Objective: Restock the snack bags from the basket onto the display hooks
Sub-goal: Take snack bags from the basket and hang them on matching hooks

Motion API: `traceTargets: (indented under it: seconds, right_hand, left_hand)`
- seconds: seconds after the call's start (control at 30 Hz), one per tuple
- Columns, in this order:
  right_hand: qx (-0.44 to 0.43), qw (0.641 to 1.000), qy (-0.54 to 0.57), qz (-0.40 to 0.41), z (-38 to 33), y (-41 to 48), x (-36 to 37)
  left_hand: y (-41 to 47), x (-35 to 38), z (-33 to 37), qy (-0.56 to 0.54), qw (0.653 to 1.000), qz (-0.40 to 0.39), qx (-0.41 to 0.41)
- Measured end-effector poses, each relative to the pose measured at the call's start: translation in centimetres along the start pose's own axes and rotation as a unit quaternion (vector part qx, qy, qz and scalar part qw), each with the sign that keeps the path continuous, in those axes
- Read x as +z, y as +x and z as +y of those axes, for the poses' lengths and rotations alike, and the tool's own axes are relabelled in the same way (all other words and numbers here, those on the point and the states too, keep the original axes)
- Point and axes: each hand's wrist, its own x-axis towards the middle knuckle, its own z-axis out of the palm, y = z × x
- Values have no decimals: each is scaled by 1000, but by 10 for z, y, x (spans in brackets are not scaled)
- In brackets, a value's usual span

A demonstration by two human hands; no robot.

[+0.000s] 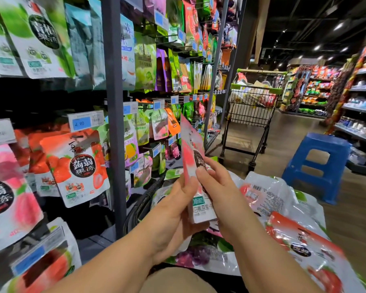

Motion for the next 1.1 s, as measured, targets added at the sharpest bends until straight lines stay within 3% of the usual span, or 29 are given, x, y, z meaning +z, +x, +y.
traceTargets:
  seconds: [0.13, 0.27, 0.5, 0.67, 0.83, 0.97, 1.1]
  right_hand:
    - [-11, 999, -12, 31, 4, -2, 2]
    - [-32, 978, -171, 118, 5, -7, -5]
    - [-65, 934, -288, 200, 5, -20, -22]
    - [-78, 935, -286, 193, 6, -29, -20]
    - [-56, 953, -247, 164, -5, -48, -44]
    - [-27, 925, -349, 148, -6, -83, -96]
    - [-7, 864, -484, 136, 22, -119, -133]
  left_hand:
    - [-5, 2, -1, -88, 995, -3, -40]
    - [-1, 6, -13, -125, 991, 28, -33]
    - [-2, 17, -31, -63, 992, 108, 6]
    - [-5, 14, -41, 45, 994, 96, 6]
    - [-6, 5, -44, 18, 992, 127, 2]
    - [-8, 2, -43, 29, 990, 139, 7]
    - [-9, 5, -44, 39, 991, 129, 16]
